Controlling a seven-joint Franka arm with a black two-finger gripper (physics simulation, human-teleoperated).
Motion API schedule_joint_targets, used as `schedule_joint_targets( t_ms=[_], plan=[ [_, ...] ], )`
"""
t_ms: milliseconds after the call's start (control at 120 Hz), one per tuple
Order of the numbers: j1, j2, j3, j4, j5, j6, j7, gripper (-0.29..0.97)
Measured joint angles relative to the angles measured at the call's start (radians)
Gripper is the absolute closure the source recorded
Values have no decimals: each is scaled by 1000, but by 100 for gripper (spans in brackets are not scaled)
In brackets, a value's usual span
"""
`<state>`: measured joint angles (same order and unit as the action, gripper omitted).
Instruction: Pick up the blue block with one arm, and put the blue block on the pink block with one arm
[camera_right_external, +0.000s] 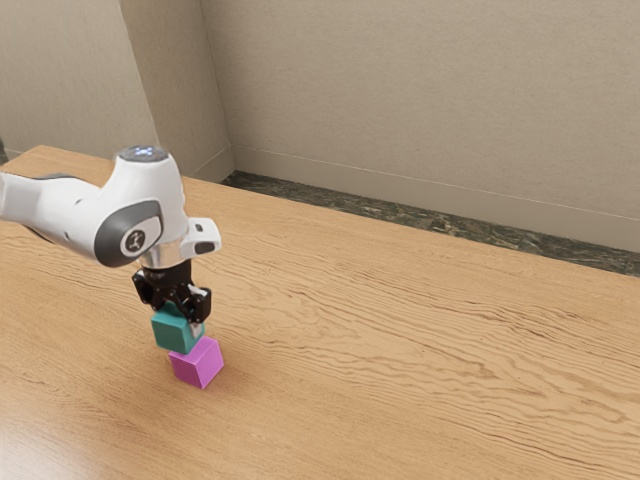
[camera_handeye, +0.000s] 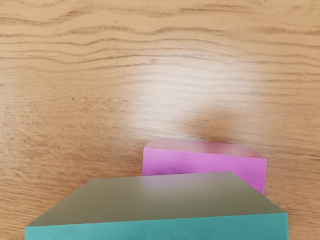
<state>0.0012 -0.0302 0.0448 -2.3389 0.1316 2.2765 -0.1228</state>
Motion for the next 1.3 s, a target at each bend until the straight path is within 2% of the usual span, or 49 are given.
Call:
schedule_joint_targets(
  t_ms=[333,517,733,917,1033,1300],
  plan=[
    [-42,0,-24,-20,23,23,-42,31],
    [-31,5,-24,-21,24,33,-52,31],
    [0,13,-25,-2,11,35,-53,13],
    [6,-50,-45,168,35,-68,-59,5],
    [-23,-74,-46,183,46,-129,-64,3],
    [-21,-77,-45,183,52,-186,-72,1]
  ],
)
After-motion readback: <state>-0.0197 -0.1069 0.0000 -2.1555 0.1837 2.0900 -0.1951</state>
